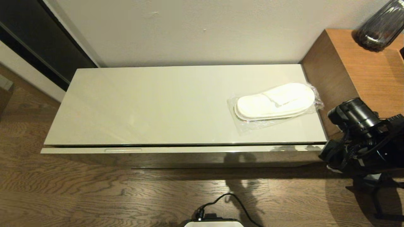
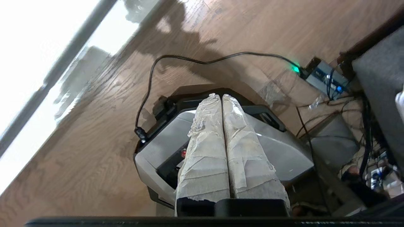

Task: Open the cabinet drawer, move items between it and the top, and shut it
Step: Close the drawer

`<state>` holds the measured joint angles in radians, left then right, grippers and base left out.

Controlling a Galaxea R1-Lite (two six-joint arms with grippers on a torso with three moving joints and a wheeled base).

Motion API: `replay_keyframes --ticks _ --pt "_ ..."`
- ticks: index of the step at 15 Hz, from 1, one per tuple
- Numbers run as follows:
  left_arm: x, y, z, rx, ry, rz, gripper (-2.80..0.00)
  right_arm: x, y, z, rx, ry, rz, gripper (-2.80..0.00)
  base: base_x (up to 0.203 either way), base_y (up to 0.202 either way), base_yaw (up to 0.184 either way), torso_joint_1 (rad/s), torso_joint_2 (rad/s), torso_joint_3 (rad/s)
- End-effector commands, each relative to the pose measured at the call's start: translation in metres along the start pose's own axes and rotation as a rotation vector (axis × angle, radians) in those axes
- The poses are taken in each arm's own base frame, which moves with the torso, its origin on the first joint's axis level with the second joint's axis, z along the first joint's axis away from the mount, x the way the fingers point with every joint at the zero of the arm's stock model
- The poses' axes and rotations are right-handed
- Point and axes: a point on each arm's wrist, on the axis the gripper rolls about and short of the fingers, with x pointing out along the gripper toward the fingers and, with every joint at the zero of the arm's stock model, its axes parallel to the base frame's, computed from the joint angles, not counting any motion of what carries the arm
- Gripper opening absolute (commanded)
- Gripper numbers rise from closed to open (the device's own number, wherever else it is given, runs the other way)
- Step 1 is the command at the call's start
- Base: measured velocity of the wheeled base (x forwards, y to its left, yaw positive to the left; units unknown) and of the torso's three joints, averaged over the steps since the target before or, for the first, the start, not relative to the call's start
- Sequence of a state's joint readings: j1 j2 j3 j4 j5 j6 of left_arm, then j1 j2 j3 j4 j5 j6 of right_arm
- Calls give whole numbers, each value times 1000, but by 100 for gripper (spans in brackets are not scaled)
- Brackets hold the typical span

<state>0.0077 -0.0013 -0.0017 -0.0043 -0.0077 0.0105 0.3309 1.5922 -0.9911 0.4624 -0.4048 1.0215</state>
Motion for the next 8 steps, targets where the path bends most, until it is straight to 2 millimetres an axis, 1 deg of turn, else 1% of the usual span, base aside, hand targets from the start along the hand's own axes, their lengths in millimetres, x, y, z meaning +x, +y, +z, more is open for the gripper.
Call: replay_keyframes --ticks 1,3,5,6,8 --pt "0 0 0 0 1 0 -280 -29 -1 13 19 -33 51 -280 0 0 0 0 0 0" --pt "0 0 0 0 1 0 -280 -56 -8 21 14 -45 65 -280 0 0 0 0 0 0" --pt "0 0 0 0 1 0 -280 -87 -22 25 -20 -65 94 -280 0 0 0 0 0 0" --pt "0 0 0 0 1 0 -280 -105 -32 27 -36 -83 120 -280 0 0 0 0 0 0" --pt "0 0 0 0 1 0 -280 -141 -61 19 -89 -114 151 -280 0 0 0 0 0 0"
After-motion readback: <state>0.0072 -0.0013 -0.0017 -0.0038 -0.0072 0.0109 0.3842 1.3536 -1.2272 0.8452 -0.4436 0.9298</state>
